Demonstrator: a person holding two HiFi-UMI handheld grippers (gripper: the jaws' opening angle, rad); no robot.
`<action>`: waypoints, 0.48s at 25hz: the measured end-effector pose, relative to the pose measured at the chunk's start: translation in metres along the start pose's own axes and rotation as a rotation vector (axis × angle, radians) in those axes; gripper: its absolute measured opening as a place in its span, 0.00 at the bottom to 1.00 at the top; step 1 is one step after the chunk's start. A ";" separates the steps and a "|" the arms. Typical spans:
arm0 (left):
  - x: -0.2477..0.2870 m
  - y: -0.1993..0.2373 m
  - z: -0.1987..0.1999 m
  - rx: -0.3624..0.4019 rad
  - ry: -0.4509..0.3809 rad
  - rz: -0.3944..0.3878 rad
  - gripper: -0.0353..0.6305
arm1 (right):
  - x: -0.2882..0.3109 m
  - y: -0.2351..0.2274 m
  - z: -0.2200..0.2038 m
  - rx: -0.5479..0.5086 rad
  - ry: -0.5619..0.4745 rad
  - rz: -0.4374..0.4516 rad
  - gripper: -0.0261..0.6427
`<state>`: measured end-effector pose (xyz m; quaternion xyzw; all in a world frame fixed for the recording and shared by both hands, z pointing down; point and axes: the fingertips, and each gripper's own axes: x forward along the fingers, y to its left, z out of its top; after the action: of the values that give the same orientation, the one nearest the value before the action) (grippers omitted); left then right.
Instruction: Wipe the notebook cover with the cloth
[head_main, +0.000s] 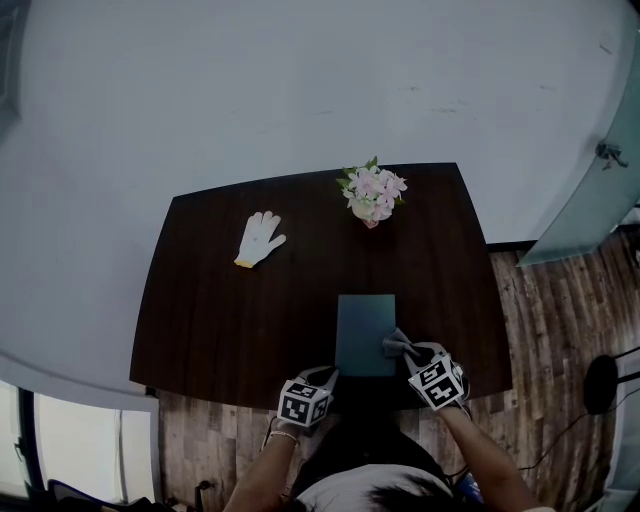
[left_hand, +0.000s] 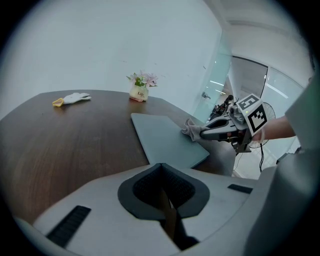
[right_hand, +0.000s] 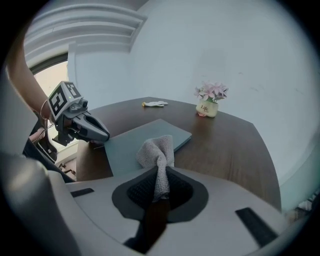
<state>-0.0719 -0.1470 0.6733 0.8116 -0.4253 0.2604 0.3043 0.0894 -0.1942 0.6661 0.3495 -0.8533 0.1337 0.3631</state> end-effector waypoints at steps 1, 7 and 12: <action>-0.001 0.000 0.000 0.002 -0.002 0.002 0.08 | -0.001 0.000 0.002 0.012 -0.019 -0.005 0.10; -0.005 -0.001 -0.001 -0.018 -0.007 -0.031 0.08 | -0.013 0.011 0.026 0.024 -0.087 -0.041 0.10; -0.011 -0.006 -0.002 -0.007 -0.029 -0.050 0.08 | -0.008 0.046 0.053 -0.007 -0.108 -0.001 0.10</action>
<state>-0.0722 -0.1372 0.6654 0.8245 -0.4103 0.2394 0.3075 0.0341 -0.1828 0.6247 0.3552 -0.8719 0.1115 0.3180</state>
